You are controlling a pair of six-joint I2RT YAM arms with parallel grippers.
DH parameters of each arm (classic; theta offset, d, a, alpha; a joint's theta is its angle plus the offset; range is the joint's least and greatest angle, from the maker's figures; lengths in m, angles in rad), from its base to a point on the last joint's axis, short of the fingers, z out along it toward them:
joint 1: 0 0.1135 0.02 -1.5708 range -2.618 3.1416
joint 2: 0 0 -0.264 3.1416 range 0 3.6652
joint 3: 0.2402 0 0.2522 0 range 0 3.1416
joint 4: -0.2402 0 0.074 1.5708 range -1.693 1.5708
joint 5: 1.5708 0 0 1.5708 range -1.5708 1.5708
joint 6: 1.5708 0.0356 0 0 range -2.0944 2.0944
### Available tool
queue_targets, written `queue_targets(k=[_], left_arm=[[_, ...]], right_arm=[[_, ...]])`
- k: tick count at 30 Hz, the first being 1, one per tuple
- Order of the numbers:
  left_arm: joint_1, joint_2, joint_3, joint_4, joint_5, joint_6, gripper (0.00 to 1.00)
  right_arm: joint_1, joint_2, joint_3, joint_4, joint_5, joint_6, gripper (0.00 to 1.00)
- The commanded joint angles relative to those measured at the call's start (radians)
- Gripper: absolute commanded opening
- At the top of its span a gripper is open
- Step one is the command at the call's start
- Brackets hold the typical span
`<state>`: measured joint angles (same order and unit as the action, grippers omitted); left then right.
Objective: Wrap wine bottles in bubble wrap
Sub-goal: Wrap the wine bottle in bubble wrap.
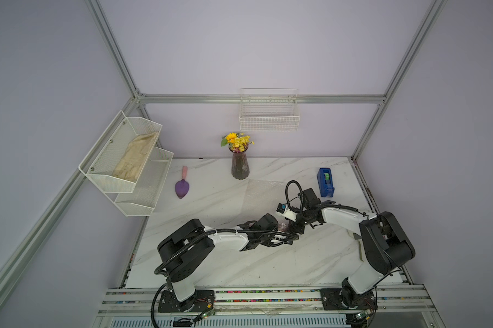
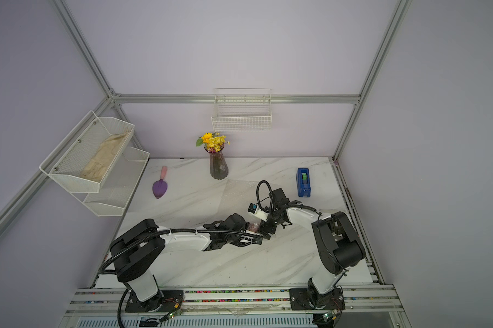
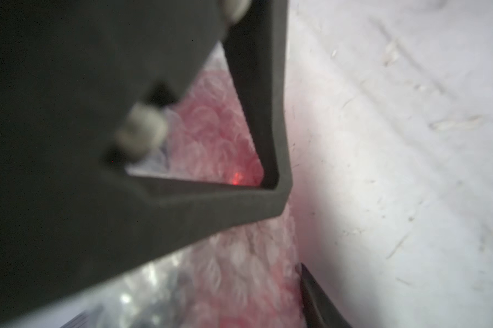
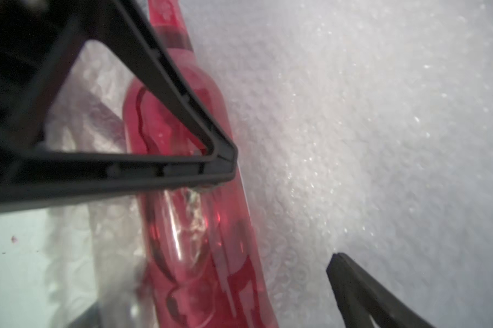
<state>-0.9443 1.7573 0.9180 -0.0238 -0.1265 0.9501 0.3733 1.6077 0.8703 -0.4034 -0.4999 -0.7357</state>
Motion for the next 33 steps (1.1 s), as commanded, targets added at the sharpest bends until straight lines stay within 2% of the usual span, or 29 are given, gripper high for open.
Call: queue_targets(k=[1,4,8,9,15,22,28,33], left_arm=[[0.055,0.069,0.066,-0.372,0.086,-0.214,0.36],[0.086,0.077,0.164,-0.525,0.162,-0.266,0.36],[0.112,0.095,0.273,-0.688,0.244,-0.283,0.36],[0.117,0.108,0.307,-0.731,0.256,-0.283,0.36],[0.163,0.215,0.497,-0.955,0.363,-0.296,0.36],[0.235,0.389,0.718,-1.208,0.513,-0.271,0.37],[0.253,0.505,0.855,-1.308,0.603,-0.259,0.37],[0.253,0.537,0.895,-1.326,0.601,-0.269,0.38]], right_arm=[[-0.002,-0.214,-0.031,0.198,-0.03,0.104,0.97],[-0.036,-0.398,-0.107,0.327,0.113,0.135,0.97],[-0.053,-0.573,-0.159,0.389,0.211,0.163,0.97],[-0.053,-0.612,-0.169,0.383,0.212,0.163,0.97],[-0.052,-0.789,-0.201,0.11,0.148,-0.037,0.97],[-0.045,-0.985,-0.28,-0.004,0.137,-0.179,0.96],[0.004,-0.99,-0.261,-0.136,0.126,-0.322,0.91],[0.192,-0.907,-0.274,-0.1,0.281,-0.35,0.9]])
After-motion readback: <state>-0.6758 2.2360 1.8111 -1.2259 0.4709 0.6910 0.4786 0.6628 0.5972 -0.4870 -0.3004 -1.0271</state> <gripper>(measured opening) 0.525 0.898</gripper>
